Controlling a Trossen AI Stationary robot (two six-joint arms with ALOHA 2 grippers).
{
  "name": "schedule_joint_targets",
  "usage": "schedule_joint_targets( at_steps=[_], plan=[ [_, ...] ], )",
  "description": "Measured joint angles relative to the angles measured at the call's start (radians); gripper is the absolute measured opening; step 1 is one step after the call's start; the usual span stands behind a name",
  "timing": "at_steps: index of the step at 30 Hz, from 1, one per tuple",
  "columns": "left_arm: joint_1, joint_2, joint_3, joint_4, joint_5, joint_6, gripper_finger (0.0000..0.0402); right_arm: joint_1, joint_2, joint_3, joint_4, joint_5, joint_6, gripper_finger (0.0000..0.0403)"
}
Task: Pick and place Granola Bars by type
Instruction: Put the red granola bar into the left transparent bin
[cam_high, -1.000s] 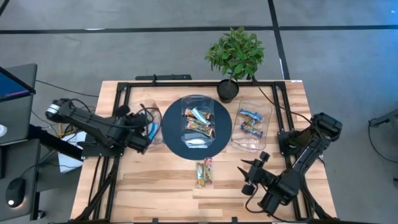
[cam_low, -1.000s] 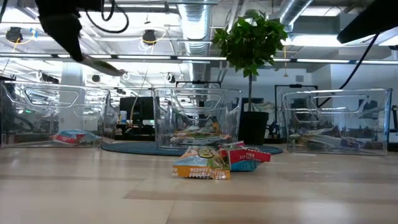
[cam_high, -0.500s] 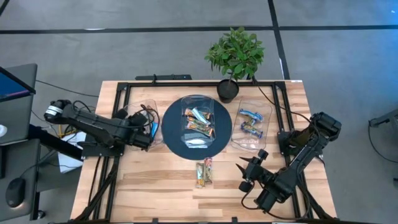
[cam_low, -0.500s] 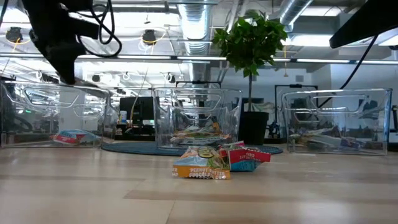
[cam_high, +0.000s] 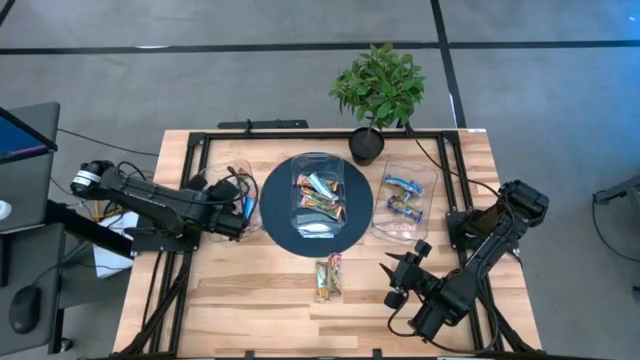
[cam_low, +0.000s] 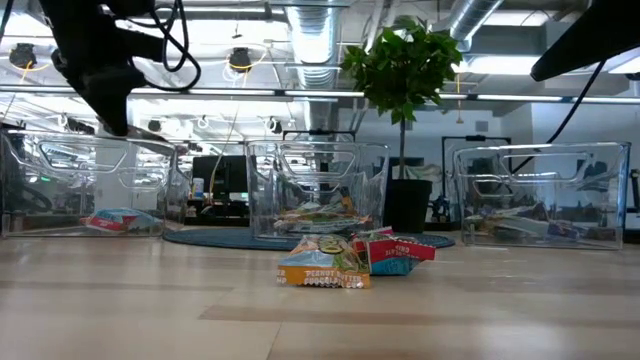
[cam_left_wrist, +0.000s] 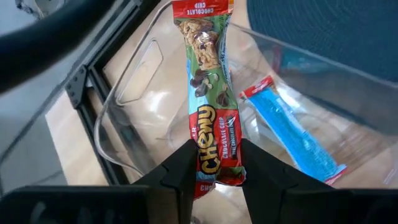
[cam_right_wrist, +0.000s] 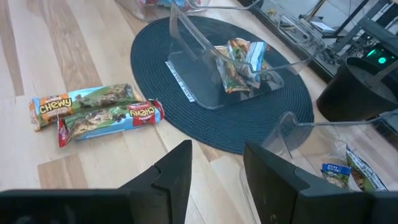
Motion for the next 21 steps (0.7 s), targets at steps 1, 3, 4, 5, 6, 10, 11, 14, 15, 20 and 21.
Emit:
schedule_joint_targets(
  at_steps=[1,3,4,5,6,10,11,14,15,20,21],
  plan=[
    [0.001,0.0,0.0,0.0,0.0,-0.018,0.0101,0.0,0.0,0.0,0.0,0.0,0.0,0.0139],
    [0.005,0.0,0.0,0.0,-0.009,-0.041,0.0101,0.0,0.0,0.0,0.0,0.0,0.0,0.0139],
    [0.006,0.003,0.0,0.001,-0.023,-0.054,0.0101,0.0,0.0,0.0,0.0,0.0,0.0,0.0139],
    [0.006,0.008,0.0,0.0,-0.048,-0.07,0.0101,0.0,0.0,0.0,0.0,0.0,0.0,0.0139],
    [0.006,0.01,0.0,0.0,-0.075,-0.087,0.0101,0.0,0.0,0.0,0.0,0.0,0.0,0.0138],
    [0.006,0.03,0.001,0.012,-0.148,-0.141,0.0101,0.001,0.0,0.0,0.0,-0.007,0.0,0.0137],
    [0.006,0.036,0.001,0.019,-0.149,-0.154,0.0101,0.001,0.0,0.0,0.0,-0.01,0.0,0.0137],
    [0.006,0.077,0.001,0.031,-0.117,-0.18,0.0101,0.001,0.0,0.0,0.0,-0.025,0.001,0.0138],
    [0.006,0.093,0.001,0.033,-0.105,-0.187,0.0101,0.001,0.0,0.0,0.0,-0.027,0.0,0.0138],
    [0.006,0.182,0.001,0.02,-0.051,-0.213,0.0101,0.004,0.0,0.0,0.011,-0.028,-0.016,0.0137],
    [0.006,0.198,0.001,0.018,-0.049,-0.214,0.0101,0.006,0.0,0.0,0.01,-0.029,-0.015,0.0138]
  ],
)
